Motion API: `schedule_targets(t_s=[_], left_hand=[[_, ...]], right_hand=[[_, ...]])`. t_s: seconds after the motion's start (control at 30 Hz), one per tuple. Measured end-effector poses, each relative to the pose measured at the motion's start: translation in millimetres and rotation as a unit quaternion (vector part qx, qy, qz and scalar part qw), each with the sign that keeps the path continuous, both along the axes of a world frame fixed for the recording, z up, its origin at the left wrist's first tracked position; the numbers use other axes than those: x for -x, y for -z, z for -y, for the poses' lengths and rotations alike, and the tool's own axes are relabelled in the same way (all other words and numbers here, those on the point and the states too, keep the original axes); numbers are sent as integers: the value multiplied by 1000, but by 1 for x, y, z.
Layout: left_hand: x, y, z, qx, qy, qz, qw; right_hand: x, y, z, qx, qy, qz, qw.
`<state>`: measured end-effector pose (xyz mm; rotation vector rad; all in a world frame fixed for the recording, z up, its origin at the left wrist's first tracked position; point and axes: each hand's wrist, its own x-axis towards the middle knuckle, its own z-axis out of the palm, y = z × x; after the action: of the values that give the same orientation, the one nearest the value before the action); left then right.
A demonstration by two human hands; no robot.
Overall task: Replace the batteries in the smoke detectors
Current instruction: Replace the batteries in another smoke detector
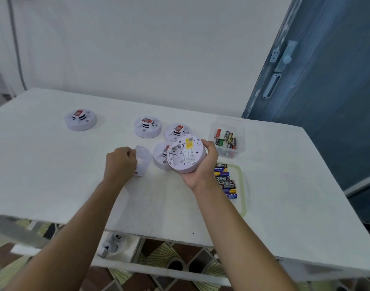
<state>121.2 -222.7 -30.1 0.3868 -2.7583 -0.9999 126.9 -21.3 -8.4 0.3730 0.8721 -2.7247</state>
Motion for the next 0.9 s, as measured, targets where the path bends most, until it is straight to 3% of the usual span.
schedule_targets(t_s=[0.27,0.5,0.73,0.9], left_hand=[[0,6,5,36,-37,23,998],[5,-11,-23,85,-17,-30,996],[21,-58,-112,32,165,-124,978],[51,-62,-170,50,281,-99,953]], right_hand=[[1,0,-9,2,15,13,1000],[5,1,-27,39,44,7,998],[16,-5,-72,27,131,-32,991],[21,-16,-121,-2,217,-37,975]])
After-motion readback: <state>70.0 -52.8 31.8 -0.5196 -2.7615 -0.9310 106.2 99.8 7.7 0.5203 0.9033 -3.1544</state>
